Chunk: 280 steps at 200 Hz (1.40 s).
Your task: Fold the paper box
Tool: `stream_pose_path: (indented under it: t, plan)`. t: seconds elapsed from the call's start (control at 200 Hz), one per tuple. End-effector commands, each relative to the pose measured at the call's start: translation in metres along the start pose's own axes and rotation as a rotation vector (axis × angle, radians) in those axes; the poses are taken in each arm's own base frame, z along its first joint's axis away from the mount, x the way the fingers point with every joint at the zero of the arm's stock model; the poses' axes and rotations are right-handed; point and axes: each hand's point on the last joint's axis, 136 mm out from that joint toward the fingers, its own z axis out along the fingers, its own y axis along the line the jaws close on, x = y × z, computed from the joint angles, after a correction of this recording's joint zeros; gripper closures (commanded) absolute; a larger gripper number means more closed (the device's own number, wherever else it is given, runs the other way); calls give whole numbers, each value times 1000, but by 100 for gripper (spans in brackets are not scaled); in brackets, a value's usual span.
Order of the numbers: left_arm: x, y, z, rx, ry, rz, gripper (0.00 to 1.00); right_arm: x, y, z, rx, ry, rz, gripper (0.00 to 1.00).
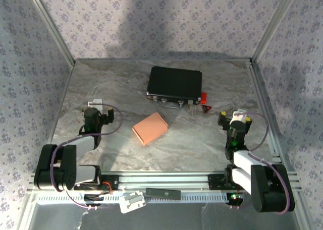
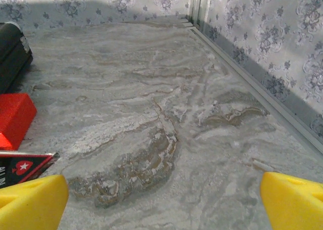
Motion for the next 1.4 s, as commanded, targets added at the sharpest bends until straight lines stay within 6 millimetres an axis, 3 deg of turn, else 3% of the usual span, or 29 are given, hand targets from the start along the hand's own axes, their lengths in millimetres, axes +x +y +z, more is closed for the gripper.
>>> stream_pose_path:
  t: [0.0,0.21,0.34,0.475,0.535,0.605,0.77,0.86,0.944,1.394]
  plan:
    - [-36,-6,6,49,-121,-8,0,-31,7,4,-36,-105,15,1]
    - [-38,-14,10,109,-156,-27,0,-33,25,10,-119,-138,-38,1]
    - [-21,-19,28,119,-160,-28,0,-29,32,15,-147,-136,-56,1]
    - [-19,-10,37,109,-98,-70,0,-23,39,22,-163,-125,-78,1]
    - [-16,6,44,25,-41,-117,0,-20,40,29,-163,-107,-78,1]
    - [-17,10,42,7,-58,-131,0,-7,45,41,-177,-66,-91,1]
    - [-16,10,43,7,-53,-124,0,-9,59,54,-198,-23,-145,1]
    - [-17,7,43,9,-51,-113,0,-7,61,65,-205,45,-148,1]
    - [-17,7,43,10,-51,-112,0,-4,50,79,-191,126,-87,1]
    - [-17,7,43,10,-52,-112,0,-5,50,79,-182,123,-91,1]
